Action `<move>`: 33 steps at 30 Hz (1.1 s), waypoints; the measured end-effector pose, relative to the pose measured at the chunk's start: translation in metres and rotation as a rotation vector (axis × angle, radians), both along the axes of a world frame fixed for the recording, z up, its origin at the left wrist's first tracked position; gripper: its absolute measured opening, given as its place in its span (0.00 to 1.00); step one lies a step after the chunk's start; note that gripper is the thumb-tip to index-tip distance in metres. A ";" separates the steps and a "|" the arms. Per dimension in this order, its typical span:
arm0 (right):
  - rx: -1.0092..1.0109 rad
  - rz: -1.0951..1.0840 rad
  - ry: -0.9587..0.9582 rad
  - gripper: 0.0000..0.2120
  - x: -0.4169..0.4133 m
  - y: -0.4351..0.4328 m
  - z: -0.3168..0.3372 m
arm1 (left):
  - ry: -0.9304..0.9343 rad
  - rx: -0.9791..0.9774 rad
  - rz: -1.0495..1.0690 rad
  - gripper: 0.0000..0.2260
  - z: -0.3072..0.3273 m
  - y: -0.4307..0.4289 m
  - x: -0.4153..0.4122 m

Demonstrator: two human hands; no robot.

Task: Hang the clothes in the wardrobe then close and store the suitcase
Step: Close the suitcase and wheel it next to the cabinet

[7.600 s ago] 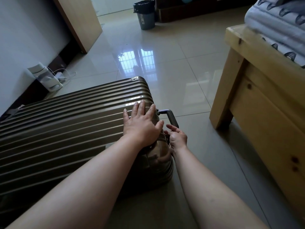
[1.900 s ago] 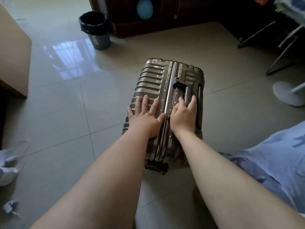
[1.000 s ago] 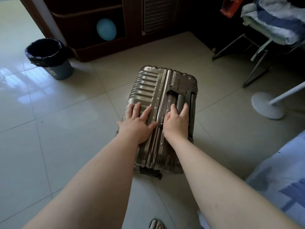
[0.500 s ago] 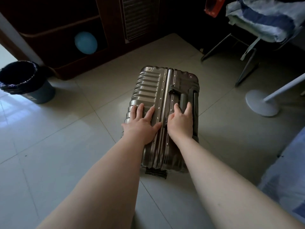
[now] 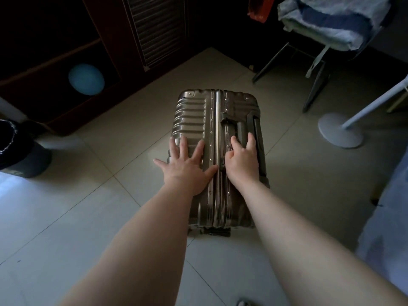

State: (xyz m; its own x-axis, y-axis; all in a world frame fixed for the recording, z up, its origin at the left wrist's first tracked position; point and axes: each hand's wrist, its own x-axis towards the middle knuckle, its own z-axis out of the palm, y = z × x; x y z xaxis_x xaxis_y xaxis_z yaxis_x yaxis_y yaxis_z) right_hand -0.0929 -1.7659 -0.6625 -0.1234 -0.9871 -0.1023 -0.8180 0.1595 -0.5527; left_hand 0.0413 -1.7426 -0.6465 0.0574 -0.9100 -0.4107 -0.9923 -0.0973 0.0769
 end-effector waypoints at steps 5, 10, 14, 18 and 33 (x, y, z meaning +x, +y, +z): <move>-0.023 0.007 0.007 0.22 -0.003 -0.033 -0.005 | 0.095 0.079 0.048 0.35 -0.009 -0.034 0.002; -0.009 0.034 0.014 0.23 -0.010 -0.075 -0.008 | 0.160 0.104 0.103 0.36 -0.009 -0.078 -0.001; 0.005 0.072 0.028 0.23 -0.019 -0.113 -0.009 | 0.173 0.115 0.139 0.35 -0.006 -0.113 -0.011; -0.017 0.091 0.051 0.23 -0.022 -0.140 -0.010 | 0.190 0.112 0.173 0.35 -0.003 -0.138 -0.017; -0.043 0.103 0.037 0.22 -0.046 -0.271 -0.014 | 0.186 0.088 0.195 0.36 -0.002 -0.261 -0.042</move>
